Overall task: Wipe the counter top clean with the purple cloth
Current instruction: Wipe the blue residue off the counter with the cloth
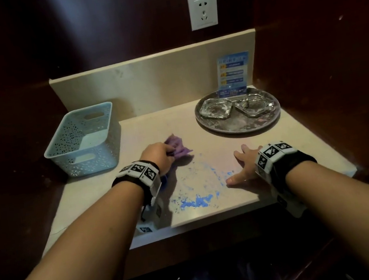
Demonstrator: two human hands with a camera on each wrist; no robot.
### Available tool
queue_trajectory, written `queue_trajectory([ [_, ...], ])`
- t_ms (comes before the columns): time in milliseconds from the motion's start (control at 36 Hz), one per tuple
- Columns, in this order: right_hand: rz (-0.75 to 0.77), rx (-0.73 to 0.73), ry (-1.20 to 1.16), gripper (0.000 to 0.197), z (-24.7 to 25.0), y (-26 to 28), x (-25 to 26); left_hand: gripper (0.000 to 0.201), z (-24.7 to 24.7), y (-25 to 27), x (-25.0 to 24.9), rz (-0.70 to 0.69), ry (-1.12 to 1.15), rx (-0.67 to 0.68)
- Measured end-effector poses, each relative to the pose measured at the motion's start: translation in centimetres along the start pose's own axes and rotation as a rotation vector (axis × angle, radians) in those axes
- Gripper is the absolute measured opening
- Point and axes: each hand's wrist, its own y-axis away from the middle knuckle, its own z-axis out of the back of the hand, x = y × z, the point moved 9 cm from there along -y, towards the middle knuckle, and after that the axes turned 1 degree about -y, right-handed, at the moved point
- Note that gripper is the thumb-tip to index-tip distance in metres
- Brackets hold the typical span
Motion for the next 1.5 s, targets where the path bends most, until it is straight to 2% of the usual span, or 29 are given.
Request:
queue_trajectory([
  [83, -0.002, 0.008, 0.007, 0.113, 0.0, -0.1, 0.1, 0.029, 0.5, -1.2, 0.7, 0.041, 0.002, -0.029],
  [278, -0.018, 0.025, 0.009, 0.111, -0.1, -0.6, 0.1, 0.031, -2.2, -4.1, -1.5, 0.006, -0.059, 0.132],
  [389, -0.018, 0.034, -0.013, 0.114, 0.0, -0.9, 0.0, 0.034, -2.9, -4.4, -3.7, -0.063, -0.071, 0.164],
  [583, 0.004, 0.028, 0.008, 0.118, 0.5, -0.5, 0.1, 0.031, -4.6, -1.2, -7.4, -0.189, -0.109, 0.157],
  [722, 0.024, -0.037, 0.052, 0.117, 0.8, 0.3, 0.3, 0.031, -5.4, 2.1, -9.4, -0.281, -0.042, 0.215],
  [806, 0.020, 0.013, -0.036, 0.118, 0.7, 0.5, 0.2, 0.030, -5.3, 3.3, -9.8, -0.321, 0.004, 0.274],
  [889, 0.004, 0.020, -0.029, 0.120, 0.7, 0.7, 0.2, 0.030, -3.1, 2.6, -7.8, -0.272, 0.072, 0.209],
  [1000, 0.009, 0.035, -0.004, 0.123, 0.5, 0.4, 0.2, 0.028, 0.4, 0.5, -1.7, -0.108, 0.076, 0.055],
  [1111, 0.007, 0.047, 0.002, 0.128, 0.4, 0.1, 0.1, 0.025, 0.2, -0.9, 5.1, 0.096, 0.005, 0.054],
  [1167, 0.002, 0.048, 0.011, 0.125, 0.5, 0.0, 0.1, 0.019, -0.2, -1.1, 6.6, 0.153, 0.009, 0.048],
  [1305, 0.010, 0.045, 0.012, 0.124, 0.3, 0.1, 0.0, 0.009, -1.4, -0.5, 4.7, 0.107, 0.101, 0.123],
  [1389, 0.001, 0.042, -0.006, 0.121, 0.5, 0.0, 0.1, 0.020, -1.8, -0.1, 2.6, 0.033, 0.156, 0.110],
  [1500, -0.004, 0.037, 0.002, 0.123, 0.5, 0.1, 0.2, 0.024, -2.9, 1.6, -1.0, -0.065, 0.158, 0.138],
])
